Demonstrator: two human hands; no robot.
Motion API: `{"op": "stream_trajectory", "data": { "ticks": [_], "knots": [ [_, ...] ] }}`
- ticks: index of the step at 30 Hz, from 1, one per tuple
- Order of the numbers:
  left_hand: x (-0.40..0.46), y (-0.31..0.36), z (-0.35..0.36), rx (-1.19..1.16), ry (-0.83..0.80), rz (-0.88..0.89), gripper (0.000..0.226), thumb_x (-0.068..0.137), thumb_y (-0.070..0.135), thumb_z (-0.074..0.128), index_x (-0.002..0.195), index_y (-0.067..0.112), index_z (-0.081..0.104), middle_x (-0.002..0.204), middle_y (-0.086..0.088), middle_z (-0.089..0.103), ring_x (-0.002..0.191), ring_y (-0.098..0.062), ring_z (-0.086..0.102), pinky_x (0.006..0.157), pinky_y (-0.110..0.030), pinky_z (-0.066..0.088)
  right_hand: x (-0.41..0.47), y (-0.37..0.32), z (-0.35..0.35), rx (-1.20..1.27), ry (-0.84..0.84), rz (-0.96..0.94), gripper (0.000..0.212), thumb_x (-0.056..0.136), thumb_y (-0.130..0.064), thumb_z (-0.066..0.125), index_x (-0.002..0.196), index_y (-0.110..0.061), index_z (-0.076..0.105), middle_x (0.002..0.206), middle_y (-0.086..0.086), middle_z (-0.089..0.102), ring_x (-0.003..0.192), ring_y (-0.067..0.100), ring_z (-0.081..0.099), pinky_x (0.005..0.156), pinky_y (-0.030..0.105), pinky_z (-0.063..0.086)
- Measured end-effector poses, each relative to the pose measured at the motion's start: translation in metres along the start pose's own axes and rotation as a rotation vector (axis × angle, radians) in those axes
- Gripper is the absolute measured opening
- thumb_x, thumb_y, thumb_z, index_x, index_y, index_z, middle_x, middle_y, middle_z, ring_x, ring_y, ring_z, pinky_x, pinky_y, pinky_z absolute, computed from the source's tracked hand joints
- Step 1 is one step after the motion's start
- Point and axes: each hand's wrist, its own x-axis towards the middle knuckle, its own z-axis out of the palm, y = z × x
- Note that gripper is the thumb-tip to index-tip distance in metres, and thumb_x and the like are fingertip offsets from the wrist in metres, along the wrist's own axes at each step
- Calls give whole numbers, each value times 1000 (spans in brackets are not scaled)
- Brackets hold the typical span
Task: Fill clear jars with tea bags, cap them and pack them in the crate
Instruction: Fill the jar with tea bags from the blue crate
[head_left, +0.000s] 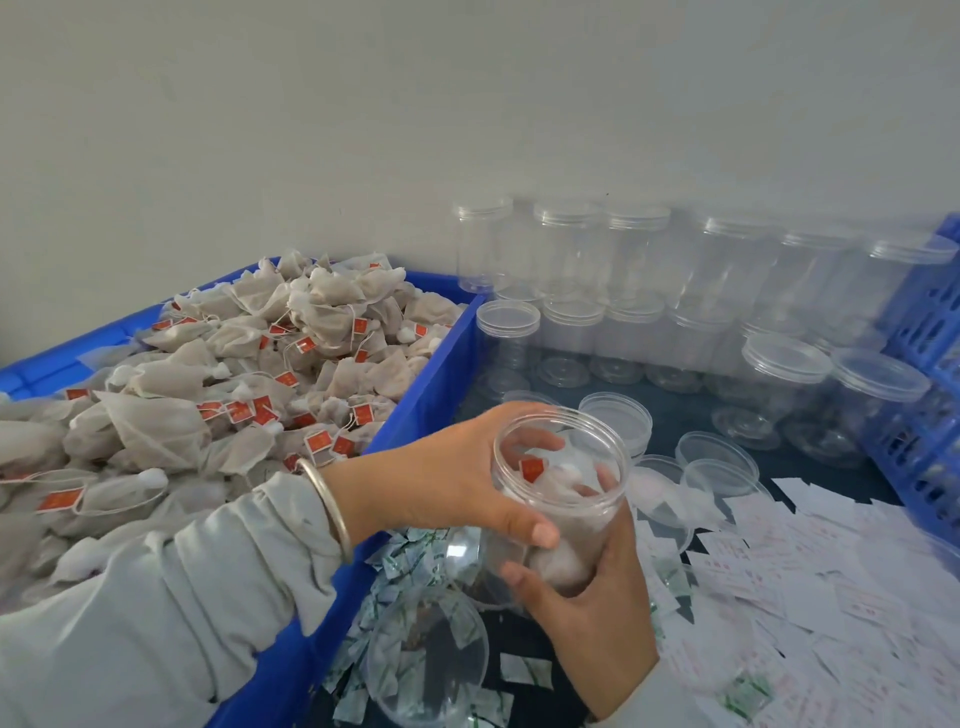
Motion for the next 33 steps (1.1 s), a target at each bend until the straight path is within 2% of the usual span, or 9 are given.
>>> {"op": "stream_trajectory", "data": {
  "ticks": [3, 6, 9, 12, 16, 19, 23, 26, 33],
  "knots": [
    [1, -2, 0, 41, 116, -4, 91, 46, 57, 82, 128, 38, 45, 123, 16, 56, 117, 2, 53, 101, -33, 46, 7, 0, -13, -35, -122, -26, 75, 74, -51, 67, 136, -37, 29, 127, -30, 51, 119, -7, 49, 92, 7, 40],
    [2, -2, -2, 1, 246, -26, 80, 42, 63, 78, 114, 50, 47, 113, 20, 61, 103, 6, 59, 86, -28, 55, 17, -1, -35, -218, -131, 30, 57, 85, -70, 36, 134, -42, 35, 130, -22, 51, 121, -6, 47, 98, 17, 40],
    [5, -3, -5, -45, 373, -53, 80, 36, 65, 77, 108, 51, 47, 112, 20, 62, 97, 7, 62, 80, -21, 53, 28, 10, -66, -450, 32, 155, 21, 95, -37, 46, 115, -46, 48, 107, -26, 53, 103, -5, 54, 87, 15, 44],
    [6, -2, -5, -35, 414, -69, 80, 34, 67, 76, 106, 50, 47, 112, 22, 60, 101, 5, 60, 80, -19, 51, 38, 25, -91, -765, -24, 279, 24, 94, -12, 52, 111, -22, 66, 95, -12, 53, 91, 8, 53, 75, 12, 37],
    [4, 1, 0, -19, 391, -70, 78, 35, 69, 75, 105, 53, 45, 112, 23, 60, 95, 13, 58, 63, -6, 48, 39, 34, -97, -1077, -200, 394, 27, 94, -14, 51, 110, -24, 70, 109, 0, 56, 105, 16, 51, 85, 21, 39],
    [3, 3, 1, -25, 379, -74, 78, 36, 68, 76, 106, 52, 45, 112, 23, 59, 92, 15, 58, 58, -4, 47, 38, 29, -104, -1098, -169, 409, 30, 93, -10, 50, 108, -24, 71, 112, 1, 57, 108, 19, 52, 90, 28, 43],
    [2, 3, 0, -18, 382, -87, 81, 36, 70, 80, 107, 52, 46, 112, 24, 59, 93, 13, 59, 59, -5, 48, 30, 13, -112, -982, -170, 418, 24, 84, -7, 58, 77, -29, 65, 97, -4, 55, 80, 5, 52, 65, 14, 37],
    [3, 3, 0, -13, 381, -102, 79, 34, 70, 78, 104, 52, 47, 109, 24, 60, 92, 12, 60, 61, -9, 51, 19, 5, -111, -990, -299, 474, 18, 75, -19, 64, 62, -31, 58, 78, -11, 54, 67, 2, 51, 54, 13, 32],
    [3, 5, 3, 35, 344, -117, 79, 33, 70, 75, 105, 54, 46, 108, 24, 61, 94, 11, 60, 71, -18, 57, 8, 5, -98, -1135, -373, 434, 14, 73, -39, 68, 77, -26, 70, 77, -12, 55, 79, 8, 53, 64, 20, 39]
  ]
}}
